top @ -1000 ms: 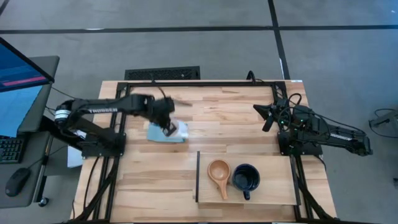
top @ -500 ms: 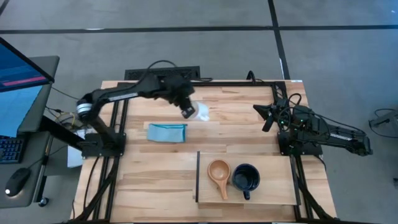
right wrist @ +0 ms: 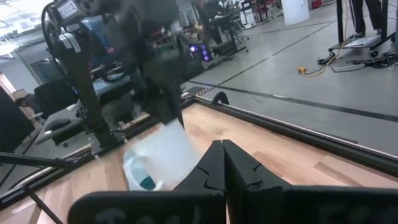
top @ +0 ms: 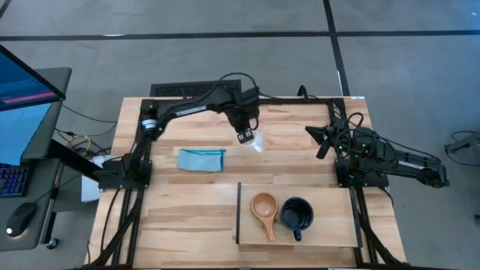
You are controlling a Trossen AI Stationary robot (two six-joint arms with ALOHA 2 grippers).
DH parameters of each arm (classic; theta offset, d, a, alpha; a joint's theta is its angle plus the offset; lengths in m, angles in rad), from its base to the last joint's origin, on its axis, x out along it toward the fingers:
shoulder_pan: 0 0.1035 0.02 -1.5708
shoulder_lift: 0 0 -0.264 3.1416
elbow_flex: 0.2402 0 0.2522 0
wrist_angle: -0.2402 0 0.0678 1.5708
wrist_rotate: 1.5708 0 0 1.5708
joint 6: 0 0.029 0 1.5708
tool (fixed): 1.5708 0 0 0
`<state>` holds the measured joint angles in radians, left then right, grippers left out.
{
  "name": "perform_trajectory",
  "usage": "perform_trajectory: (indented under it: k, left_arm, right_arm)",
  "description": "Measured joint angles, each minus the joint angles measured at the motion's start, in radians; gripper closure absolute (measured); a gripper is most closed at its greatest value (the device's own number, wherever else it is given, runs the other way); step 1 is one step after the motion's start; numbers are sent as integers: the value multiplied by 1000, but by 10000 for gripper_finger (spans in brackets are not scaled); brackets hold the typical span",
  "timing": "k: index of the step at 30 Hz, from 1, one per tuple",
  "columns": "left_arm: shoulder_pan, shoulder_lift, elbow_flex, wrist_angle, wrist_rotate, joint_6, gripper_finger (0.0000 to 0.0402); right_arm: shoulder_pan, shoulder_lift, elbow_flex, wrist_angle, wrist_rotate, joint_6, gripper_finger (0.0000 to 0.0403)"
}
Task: Stack small to large cups/mugs on shelf
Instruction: Put the white mug on the shelf
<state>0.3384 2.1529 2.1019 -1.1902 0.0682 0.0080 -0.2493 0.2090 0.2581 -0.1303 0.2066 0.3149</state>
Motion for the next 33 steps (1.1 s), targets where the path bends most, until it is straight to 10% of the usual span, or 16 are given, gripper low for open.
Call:
perform_trajectory:
  k: [33]
  left_arm:
    - [-31, 125, 53, -144, -103, 34, 401]
  right_arm:
    - [0, 0, 0, -1, -5, 35, 392]
